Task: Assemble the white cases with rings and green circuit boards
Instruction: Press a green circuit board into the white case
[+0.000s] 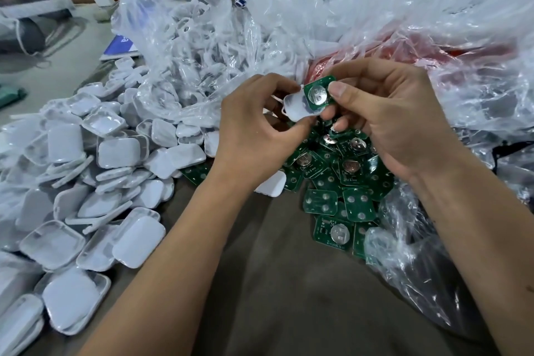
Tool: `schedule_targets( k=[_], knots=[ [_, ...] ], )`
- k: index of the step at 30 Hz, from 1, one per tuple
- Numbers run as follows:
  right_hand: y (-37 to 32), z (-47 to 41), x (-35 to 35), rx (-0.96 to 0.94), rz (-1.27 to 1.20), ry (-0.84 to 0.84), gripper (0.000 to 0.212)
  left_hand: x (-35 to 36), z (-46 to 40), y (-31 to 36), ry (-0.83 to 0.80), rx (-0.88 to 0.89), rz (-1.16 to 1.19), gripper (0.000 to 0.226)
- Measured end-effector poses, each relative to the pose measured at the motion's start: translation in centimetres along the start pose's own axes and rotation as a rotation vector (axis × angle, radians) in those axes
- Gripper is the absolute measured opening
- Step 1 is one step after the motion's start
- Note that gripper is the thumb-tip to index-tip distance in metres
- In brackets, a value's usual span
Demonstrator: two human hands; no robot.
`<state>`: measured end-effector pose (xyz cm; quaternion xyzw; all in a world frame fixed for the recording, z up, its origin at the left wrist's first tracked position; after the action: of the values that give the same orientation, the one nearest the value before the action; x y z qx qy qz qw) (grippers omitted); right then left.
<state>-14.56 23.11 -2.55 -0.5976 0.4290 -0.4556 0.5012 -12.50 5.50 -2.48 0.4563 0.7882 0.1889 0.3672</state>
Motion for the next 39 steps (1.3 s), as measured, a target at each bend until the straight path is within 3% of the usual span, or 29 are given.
schedule_targets(
  k=[8,14,27,39],
  knots=[
    [-1.1,0.4,-0.5,-0.135,0.157,0.189,0.006,0.6,0.2,1.6,0.072,0.127,-0.04,0.028],
    [-1.1,0.4,-0.7,-0.142,0.229,0.247,0.004,0.4,0.2,1.6,0.095,0.121,-0.08,0.025],
    [-0.7,0.2,-0.9,-0.094,0.243,0.247,0.005,0.3,0.3,1.6,0.088,0.09,-0.1,0.044],
    [-0.8,0.2,-0.8,-0.113,0.288,0.238,0.004,0.3,0.2,1.9,0.066,0.147,-0.129,0.044]
  ],
)
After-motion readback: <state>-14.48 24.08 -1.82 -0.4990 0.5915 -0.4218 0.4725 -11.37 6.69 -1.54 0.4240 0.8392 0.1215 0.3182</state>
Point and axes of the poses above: each hand's wrist, its own z-axis away from the middle knuckle, its own x-axis out of the palm, y = z × x, the point moved 8 cm from there along -z, towards the middle knuckle, and after that the axes turned 11 degrees about x, right-handed, at the moved point
